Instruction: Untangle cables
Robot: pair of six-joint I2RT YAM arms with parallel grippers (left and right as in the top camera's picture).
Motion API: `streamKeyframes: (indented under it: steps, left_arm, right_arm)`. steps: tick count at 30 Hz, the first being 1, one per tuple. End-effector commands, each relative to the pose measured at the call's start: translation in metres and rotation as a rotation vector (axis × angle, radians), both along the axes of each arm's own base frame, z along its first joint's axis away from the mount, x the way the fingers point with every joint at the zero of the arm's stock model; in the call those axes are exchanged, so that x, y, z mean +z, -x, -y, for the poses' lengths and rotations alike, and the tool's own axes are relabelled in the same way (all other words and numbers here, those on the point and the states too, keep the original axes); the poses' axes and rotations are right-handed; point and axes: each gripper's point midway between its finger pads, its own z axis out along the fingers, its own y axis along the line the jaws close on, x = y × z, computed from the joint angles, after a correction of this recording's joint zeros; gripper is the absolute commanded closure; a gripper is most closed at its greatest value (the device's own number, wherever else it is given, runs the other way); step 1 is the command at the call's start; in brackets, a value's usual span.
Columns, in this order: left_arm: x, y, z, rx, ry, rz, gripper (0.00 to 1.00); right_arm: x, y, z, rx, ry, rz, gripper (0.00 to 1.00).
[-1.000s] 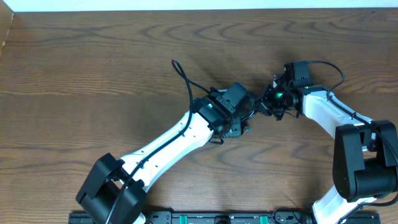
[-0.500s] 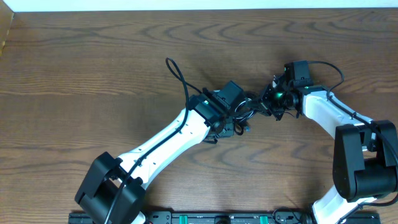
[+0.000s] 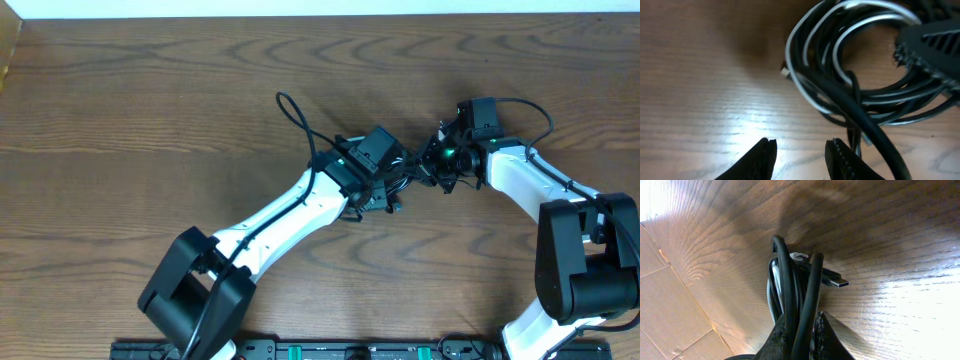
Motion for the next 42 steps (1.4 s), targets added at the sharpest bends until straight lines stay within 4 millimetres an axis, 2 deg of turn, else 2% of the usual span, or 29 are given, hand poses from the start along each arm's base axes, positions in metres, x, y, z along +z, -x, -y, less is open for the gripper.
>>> streamKeyframes:
  steps: [1,12,36,40,42]
  left_arm:
    - [-0.004,-0.001,0.003,0.006,0.013,-0.003,0.62]
    - [-0.002,-0.006,0.007,0.084,0.051,-0.004,0.62]
    - [0.003,0.003,0.031,0.036,0.155,-0.050,0.62]
    - [0.000,0.005,0.035,0.025,0.154,-0.047,0.62]
    - [-0.007,0.006,0.037,0.023,0.146,-0.057,0.62]
  right_arm:
    - [0.003,-0.001,-0.005,0.005,-0.020,-0.002,0.99]
    - [0.003,-0.001,-0.005,0.005,-0.019,-0.001,0.99]
    - [0.003,-0.002,-0.005,0.008,-0.020,0.005,0.99]
    - [0.003,-0.002,-0.005,0.008,-0.020,0.005,0.99]
    - [0.004,-0.002,-0.005,0.008,-0.020,0.005,0.99]
